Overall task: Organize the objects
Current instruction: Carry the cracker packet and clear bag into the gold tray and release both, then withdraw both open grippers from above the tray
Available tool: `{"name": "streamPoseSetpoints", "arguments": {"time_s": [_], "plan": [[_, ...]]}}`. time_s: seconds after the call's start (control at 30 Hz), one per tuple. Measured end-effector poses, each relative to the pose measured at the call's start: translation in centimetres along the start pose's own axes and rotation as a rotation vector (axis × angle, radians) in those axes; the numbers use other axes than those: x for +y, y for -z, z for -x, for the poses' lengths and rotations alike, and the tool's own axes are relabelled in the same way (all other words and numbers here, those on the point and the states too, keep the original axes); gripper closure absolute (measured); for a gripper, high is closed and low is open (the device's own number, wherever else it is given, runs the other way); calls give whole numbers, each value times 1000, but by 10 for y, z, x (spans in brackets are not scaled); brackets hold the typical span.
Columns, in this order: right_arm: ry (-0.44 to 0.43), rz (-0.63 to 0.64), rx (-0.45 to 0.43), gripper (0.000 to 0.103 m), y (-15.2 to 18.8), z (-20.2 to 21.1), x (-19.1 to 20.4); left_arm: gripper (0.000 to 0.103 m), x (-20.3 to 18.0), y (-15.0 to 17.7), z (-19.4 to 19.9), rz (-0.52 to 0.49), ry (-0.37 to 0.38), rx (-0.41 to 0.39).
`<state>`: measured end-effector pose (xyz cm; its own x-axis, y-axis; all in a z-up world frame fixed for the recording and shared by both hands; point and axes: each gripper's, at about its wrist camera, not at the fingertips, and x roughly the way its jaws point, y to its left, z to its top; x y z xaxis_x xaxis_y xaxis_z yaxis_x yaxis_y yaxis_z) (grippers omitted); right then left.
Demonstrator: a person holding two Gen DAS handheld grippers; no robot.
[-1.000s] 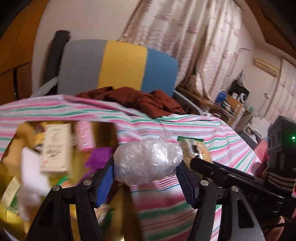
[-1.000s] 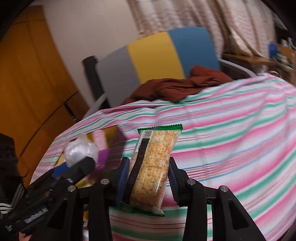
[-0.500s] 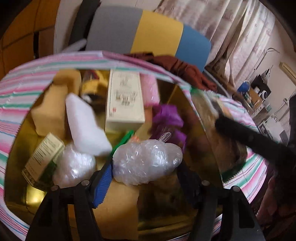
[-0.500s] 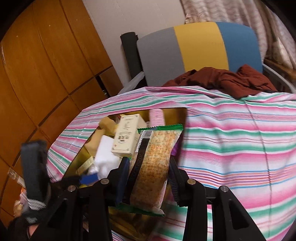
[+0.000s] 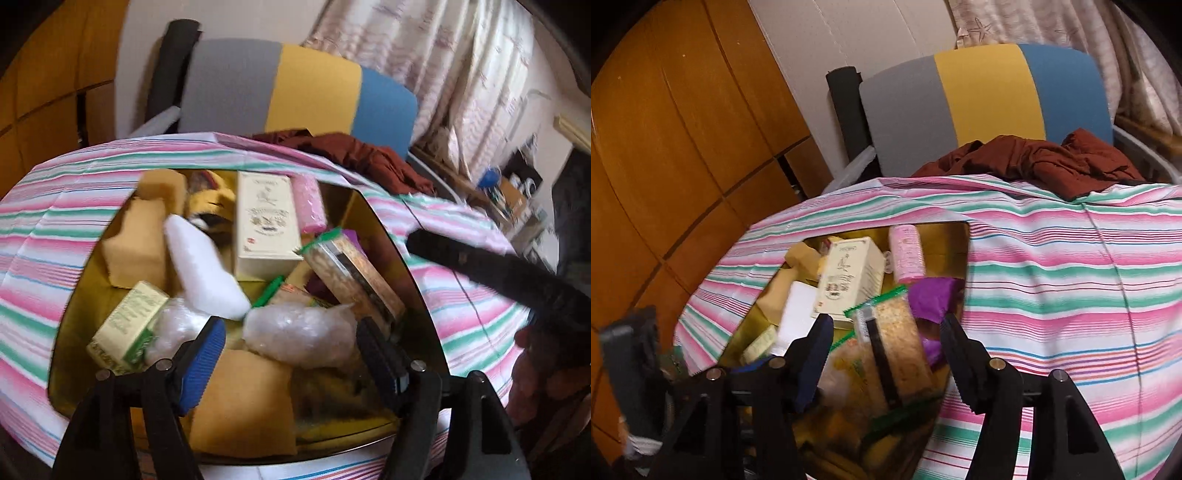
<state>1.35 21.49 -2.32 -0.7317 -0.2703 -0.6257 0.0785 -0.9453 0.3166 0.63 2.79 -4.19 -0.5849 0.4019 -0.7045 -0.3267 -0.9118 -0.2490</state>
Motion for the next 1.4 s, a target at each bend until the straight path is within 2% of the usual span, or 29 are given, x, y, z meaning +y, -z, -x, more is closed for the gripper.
{"name": "streamPoseSetpoints", "arguments": {"time_s": [0.03,0.07,0.13,0.23,0.3,0.37,0.4,0.47,0.53,0.6,0.7,0.77,0.87,0.97,1.1,1.3,1.4], "plan": [[8,5,3,47,1,0,-1,29,3,-1,3,13,-5,-9],[11,17,9,56,1,-1,-1,29,6,-2,5,23,-11,-20],[31,51,21,66,3,-3,2,29,8,-6,5,28,-35,-34],[45,97,38,70,5,-10,8,31,5,-8,-15,-9,-72,45],[53,124,73,70,8,-20,13,31,2,-6,-18,-18,-81,57],[54,156,120,70,10,-33,18,32,1,-8,-13,-18,-102,38],[44,167,148,71,12,-39,20,33,2,-9,-8,-21,-135,20],[-10,144,180,71,14,-46,21,33,7,-12,-2,-8,-167,3],[-74,91,175,71,14,-43,19,33,17,-13,10,37,-178,-13],[-90,94,145,71,13,-35,22,33,26,-15,18,82,-176,-33],[-53,144,103,52,8,-20,32,33,38,-19,30,147,-215,-50],[-23,157,77,28,4,-10,38,33,39,-24,34,160,-289,-48],[34,158,55,17,-5,0,47,33,36,-28,41,135,-399,-52],[100,159,59,4,-11,6,52,33,30,-31,48,111,-411,-67],[158,140,65,0,-15,9,51,32,27,-34,54,123,-428,-71],[233,101,83,0,-14,6,47,32,17,-40,46,90,-504,16],[255,91,98,0,-14,3,45,32,17,-39,51,102,-509,-15]]}}
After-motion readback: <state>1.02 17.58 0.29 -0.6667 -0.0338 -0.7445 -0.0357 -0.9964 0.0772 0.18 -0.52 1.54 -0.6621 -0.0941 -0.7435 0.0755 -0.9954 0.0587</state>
